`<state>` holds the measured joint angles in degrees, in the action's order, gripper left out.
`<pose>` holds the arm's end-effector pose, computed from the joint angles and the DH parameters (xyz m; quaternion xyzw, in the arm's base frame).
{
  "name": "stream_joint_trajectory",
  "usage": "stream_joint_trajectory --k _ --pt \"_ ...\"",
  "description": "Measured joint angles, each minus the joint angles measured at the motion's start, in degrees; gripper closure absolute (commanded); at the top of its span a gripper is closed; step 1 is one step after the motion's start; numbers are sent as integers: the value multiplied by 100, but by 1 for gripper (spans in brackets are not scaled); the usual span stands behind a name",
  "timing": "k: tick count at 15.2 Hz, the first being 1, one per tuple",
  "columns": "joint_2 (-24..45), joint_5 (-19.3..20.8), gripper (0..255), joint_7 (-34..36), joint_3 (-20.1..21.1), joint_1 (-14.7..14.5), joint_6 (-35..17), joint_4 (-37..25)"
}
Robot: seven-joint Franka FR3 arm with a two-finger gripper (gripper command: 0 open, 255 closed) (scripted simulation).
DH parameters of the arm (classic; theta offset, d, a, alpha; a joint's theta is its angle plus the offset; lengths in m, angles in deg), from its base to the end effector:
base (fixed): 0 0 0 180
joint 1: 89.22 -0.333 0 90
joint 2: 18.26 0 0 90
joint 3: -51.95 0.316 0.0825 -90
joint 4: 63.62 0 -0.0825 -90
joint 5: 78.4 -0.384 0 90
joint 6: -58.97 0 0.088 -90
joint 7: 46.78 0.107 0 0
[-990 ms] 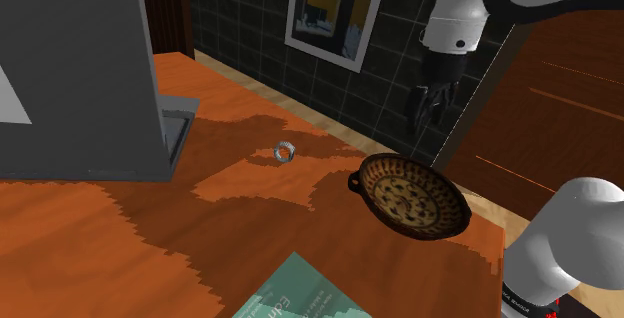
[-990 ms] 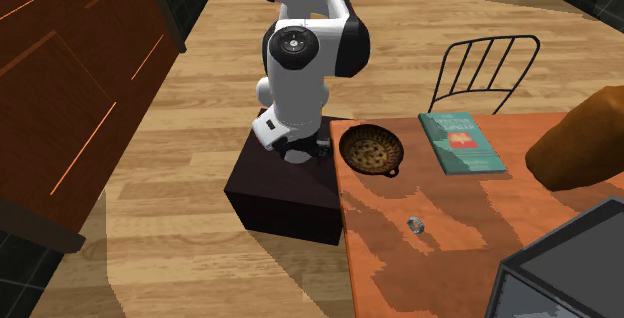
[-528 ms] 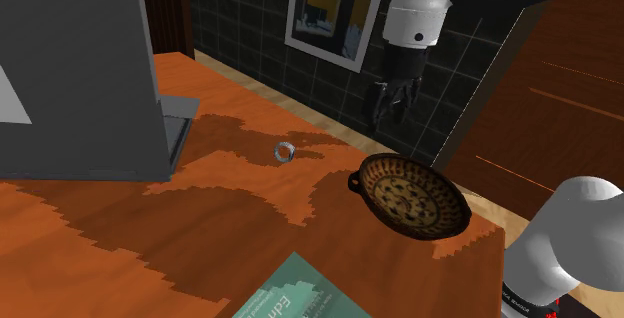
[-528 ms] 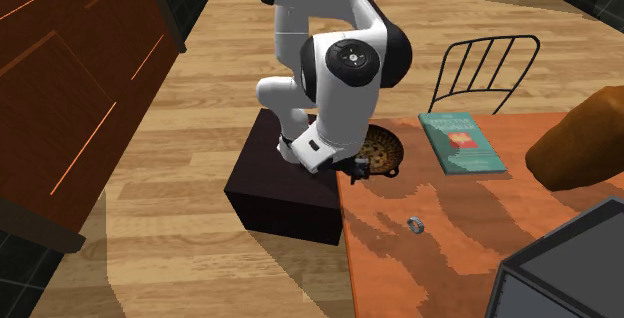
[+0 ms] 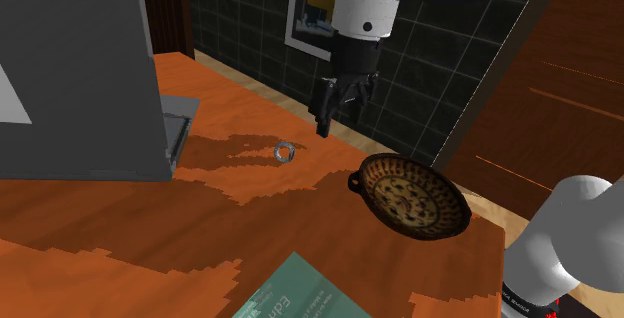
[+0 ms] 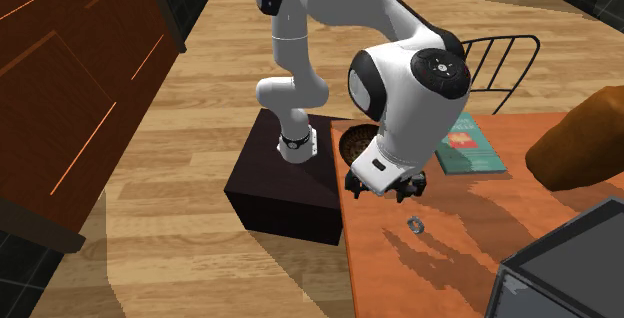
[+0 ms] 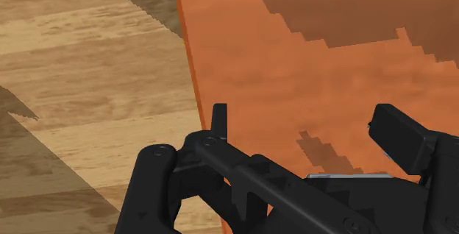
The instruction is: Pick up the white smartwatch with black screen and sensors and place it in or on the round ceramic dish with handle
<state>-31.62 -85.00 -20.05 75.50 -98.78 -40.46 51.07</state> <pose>0.3957 0.2882 0.5447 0.9989 0.0386 -0.0272 0.0036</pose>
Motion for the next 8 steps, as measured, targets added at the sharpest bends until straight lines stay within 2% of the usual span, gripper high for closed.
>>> stream_joint_trajectory --k 6,8 --pt "1061 449 0 566 463 -215 -42 -1176" --pt "1310 580 0 687 545 -281 -95 -1390"
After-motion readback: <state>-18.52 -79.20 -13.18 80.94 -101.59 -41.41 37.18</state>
